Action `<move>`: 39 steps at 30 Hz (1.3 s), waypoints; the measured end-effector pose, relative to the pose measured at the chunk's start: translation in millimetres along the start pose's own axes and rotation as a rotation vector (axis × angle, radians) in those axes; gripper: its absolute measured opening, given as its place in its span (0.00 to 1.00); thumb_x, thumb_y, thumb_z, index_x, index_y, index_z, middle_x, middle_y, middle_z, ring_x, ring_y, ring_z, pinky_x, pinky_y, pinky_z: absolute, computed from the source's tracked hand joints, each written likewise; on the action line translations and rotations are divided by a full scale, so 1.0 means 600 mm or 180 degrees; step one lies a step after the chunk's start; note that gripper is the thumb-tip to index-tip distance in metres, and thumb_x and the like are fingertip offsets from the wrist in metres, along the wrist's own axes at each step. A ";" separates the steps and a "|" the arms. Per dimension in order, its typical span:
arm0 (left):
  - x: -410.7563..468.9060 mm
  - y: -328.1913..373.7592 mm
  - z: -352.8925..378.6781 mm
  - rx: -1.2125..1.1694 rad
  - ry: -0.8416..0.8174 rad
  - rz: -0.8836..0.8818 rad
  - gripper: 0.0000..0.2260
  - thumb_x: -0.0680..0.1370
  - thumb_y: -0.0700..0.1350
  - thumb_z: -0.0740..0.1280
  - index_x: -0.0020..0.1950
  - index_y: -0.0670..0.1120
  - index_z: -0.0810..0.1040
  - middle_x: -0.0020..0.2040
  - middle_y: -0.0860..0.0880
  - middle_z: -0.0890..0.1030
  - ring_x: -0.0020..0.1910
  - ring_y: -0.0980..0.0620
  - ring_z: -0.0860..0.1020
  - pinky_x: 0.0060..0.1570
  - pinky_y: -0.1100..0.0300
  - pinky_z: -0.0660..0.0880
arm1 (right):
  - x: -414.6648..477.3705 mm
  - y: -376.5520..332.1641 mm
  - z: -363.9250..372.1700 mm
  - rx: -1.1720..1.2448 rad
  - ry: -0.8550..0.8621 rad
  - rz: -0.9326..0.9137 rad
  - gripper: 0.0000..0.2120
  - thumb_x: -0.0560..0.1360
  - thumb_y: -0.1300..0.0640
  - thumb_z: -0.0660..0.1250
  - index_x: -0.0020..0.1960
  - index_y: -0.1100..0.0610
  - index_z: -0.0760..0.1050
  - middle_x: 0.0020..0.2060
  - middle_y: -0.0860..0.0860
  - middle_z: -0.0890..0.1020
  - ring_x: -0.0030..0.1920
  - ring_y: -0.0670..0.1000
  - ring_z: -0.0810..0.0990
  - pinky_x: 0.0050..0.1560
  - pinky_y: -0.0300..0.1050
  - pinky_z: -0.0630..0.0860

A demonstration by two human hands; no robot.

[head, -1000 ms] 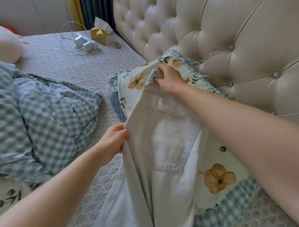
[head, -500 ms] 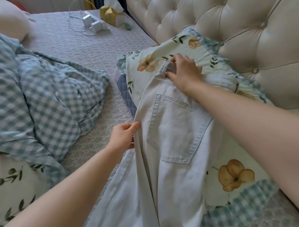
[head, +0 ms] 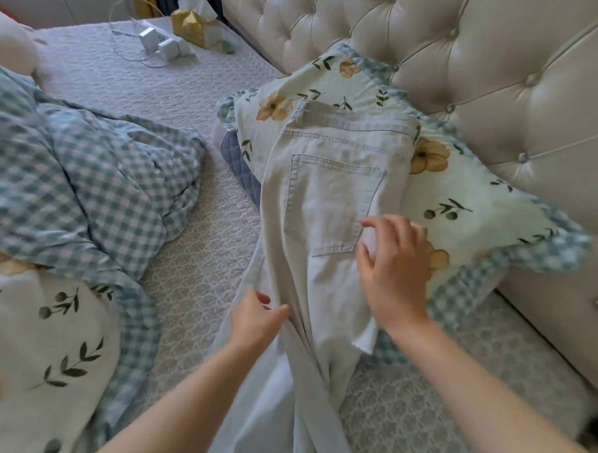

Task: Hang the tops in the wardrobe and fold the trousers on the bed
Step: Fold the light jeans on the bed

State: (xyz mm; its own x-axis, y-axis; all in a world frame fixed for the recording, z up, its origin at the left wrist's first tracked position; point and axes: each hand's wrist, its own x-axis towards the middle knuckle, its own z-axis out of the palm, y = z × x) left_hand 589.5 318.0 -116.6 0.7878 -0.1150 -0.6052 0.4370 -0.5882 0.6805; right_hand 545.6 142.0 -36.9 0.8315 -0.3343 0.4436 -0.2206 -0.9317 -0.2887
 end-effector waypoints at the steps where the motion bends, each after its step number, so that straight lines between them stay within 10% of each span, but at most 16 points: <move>1: -0.008 -0.008 0.002 -0.0040 -0.0016 0.0037 0.10 0.74 0.45 0.70 0.49 0.40 0.77 0.45 0.44 0.82 0.49 0.43 0.81 0.53 0.48 0.78 | -0.031 -0.001 -0.004 0.0149 -0.0026 0.0238 0.13 0.74 0.59 0.70 0.57 0.57 0.74 0.54 0.52 0.75 0.54 0.54 0.70 0.54 0.44 0.68; 8: 0.000 -0.027 0.013 -0.0751 -0.0118 0.0078 0.10 0.80 0.39 0.61 0.50 0.35 0.79 0.49 0.36 0.83 0.47 0.39 0.83 0.49 0.45 0.82 | -0.145 -0.001 0.013 0.1721 -0.0575 0.2821 0.17 0.74 0.45 0.70 0.50 0.55 0.69 0.46 0.47 0.76 0.46 0.50 0.78 0.37 0.38 0.70; 15: 0.024 -0.051 0.000 -0.1042 -0.0347 0.0012 0.08 0.82 0.39 0.60 0.53 0.40 0.78 0.45 0.41 0.83 0.42 0.44 0.83 0.36 0.53 0.81 | -0.135 0.038 0.010 0.1566 -0.0606 0.2659 0.10 0.81 0.53 0.61 0.44 0.58 0.73 0.38 0.50 0.77 0.38 0.50 0.75 0.30 0.41 0.65; 20: 0.041 -0.079 -0.046 -0.0900 -0.0157 0.0005 0.08 0.82 0.41 0.61 0.48 0.45 0.79 0.39 0.47 0.82 0.33 0.51 0.81 0.30 0.58 0.79 | -0.132 0.066 0.001 0.2559 -0.0788 0.3203 0.08 0.82 0.54 0.59 0.53 0.57 0.72 0.47 0.51 0.78 0.45 0.54 0.81 0.42 0.54 0.83; 30: 0.066 -0.071 -0.068 -0.0579 0.0224 0.0186 0.09 0.81 0.43 0.64 0.42 0.49 0.79 0.45 0.44 0.80 0.44 0.46 0.78 0.41 0.52 0.80 | -0.127 0.090 0.025 0.3068 -0.0350 0.3338 0.06 0.71 0.64 0.73 0.42 0.56 0.77 0.42 0.54 0.83 0.47 0.56 0.83 0.50 0.53 0.81; 33: 0.058 -0.082 -0.072 -0.0739 0.0270 0.0093 0.08 0.81 0.44 0.64 0.45 0.43 0.78 0.46 0.42 0.79 0.42 0.45 0.79 0.34 0.55 0.80 | -0.143 0.082 0.032 0.3138 -0.0358 0.3301 0.06 0.71 0.62 0.73 0.46 0.55 0.78 0.45 0.53 0.84 0.48 0.55 0.83 0.53 0.55 0.81; 39: -0.030 -0.151 -0.039 -0.0536 -0.0710 -0.0318 0.08 0.80 0.45 0.68 0.55 0.43 0.76 0.47 0.45 0.80 0.43 0.47 0.81 0.50 0.50 0.79 | -0.264 0.046 0.028 0.2590 -0.0498 0.3333 0.19 0.75 0.53 0.71 0.63 0.53 0.69 0.54 0.48 0.79 0.52 0.48 0.79 0.50 0.44 0.78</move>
State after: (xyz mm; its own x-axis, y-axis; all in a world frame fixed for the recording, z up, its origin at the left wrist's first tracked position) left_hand 546.2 392.4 -157.9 0.6305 -0.2472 -0.7358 0.5881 -0.4664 0.6607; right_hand 416.3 171.5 -129.5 0.5193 -0.7644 -0.3821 -0.4673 0.1203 -0.8759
